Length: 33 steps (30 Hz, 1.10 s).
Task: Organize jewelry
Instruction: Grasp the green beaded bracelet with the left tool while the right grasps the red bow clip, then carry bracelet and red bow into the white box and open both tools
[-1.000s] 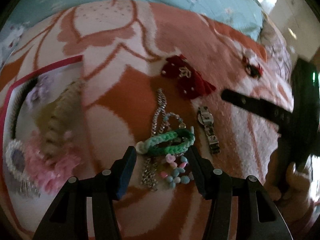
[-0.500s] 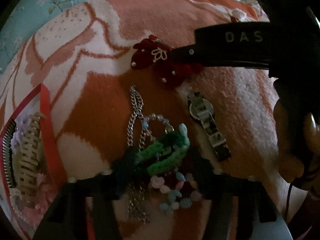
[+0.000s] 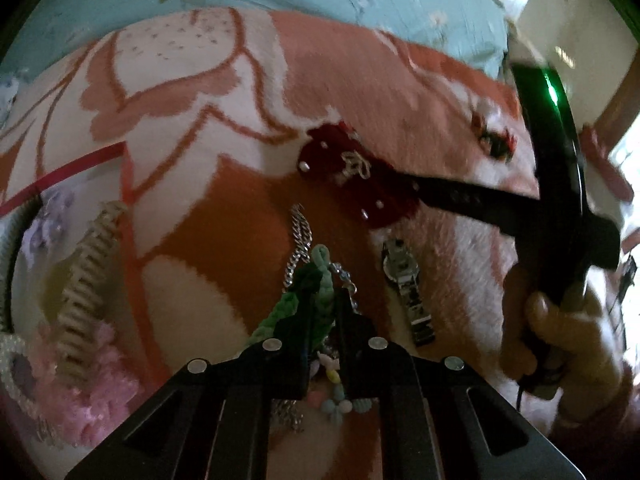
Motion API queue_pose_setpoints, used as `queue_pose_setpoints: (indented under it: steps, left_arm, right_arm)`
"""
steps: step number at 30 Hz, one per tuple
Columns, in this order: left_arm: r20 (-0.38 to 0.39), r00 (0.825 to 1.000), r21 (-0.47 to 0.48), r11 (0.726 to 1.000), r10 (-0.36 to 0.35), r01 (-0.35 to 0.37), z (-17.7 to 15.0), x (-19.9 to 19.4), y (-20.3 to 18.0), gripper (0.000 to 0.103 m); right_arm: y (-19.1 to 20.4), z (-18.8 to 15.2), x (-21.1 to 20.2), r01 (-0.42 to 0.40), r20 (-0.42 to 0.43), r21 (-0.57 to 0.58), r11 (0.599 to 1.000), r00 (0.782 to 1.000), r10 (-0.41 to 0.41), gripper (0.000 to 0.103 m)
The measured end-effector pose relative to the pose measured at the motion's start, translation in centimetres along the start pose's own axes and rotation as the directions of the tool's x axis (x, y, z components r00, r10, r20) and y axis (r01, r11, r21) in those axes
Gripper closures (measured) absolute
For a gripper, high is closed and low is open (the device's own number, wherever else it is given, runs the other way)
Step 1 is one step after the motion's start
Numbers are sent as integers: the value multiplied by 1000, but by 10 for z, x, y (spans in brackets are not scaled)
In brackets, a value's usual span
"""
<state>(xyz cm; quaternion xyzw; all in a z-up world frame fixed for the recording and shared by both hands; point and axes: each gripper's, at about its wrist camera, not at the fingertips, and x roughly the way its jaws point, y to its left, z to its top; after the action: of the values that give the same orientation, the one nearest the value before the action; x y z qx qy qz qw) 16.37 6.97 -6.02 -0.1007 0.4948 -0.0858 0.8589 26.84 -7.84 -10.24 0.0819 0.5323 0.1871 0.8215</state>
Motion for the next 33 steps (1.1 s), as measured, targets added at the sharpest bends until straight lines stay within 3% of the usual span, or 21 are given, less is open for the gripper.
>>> queue_pose_setpoints:
  steps: [19, 33]
  left_arm:
    - [134, 991, -169, 984, -30, 52, -42, -92, 38, 94]
    - [189, 982, -244, 969, -1, 48, -85, -148, 63, 94]
  right_arm:
    - [28, -41, -76, -158, 87, 61, 986, 985, 152, 93]
    - [74, -68, -96, -232, 83, 11, 973, 969, 231, 93]
